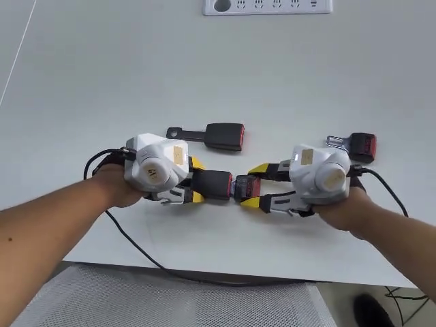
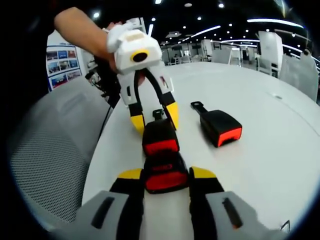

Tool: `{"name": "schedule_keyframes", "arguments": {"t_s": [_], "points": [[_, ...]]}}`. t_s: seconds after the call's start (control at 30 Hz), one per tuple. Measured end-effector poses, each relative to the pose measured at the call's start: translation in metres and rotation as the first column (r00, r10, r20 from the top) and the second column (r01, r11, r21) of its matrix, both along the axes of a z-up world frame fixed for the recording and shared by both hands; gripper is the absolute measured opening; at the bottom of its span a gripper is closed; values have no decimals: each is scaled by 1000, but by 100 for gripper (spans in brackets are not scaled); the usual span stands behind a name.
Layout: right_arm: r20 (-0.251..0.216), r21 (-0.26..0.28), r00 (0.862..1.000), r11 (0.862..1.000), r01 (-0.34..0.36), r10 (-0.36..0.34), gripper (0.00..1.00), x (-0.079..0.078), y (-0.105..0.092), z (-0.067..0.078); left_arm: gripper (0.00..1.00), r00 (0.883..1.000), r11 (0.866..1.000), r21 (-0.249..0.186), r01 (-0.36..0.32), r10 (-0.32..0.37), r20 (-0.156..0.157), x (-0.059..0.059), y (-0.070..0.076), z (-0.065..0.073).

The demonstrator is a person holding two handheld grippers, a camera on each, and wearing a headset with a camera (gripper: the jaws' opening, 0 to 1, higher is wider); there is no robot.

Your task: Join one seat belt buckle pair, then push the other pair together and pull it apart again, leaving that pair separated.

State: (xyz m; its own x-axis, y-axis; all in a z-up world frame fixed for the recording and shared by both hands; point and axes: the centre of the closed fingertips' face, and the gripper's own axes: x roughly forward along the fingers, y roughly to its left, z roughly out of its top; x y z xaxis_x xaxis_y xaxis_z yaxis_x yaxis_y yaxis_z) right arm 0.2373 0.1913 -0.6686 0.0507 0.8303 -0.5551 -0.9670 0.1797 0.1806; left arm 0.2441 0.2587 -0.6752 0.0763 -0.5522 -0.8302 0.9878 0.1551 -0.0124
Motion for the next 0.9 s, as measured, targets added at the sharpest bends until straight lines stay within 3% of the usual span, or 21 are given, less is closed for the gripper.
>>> {"name": "schedule_keyframes", "arguments": {"t_s": [0.17,0.43,0.9], "points": [[-2,-7,1000,1000,-1,1,34,0,0,0,33,1000,1000,-5,-2,2,0,-1,0,0],[32,-18,999,1000,2,-1,34,-2,-3,0,33,1000,1000,-18,-1,1,-2,-2,0,1],[65,1,998,1000,25,-25,33,-1,-5,1,31,999,998,-49,32,-33,-18,-3,2,3]]}}
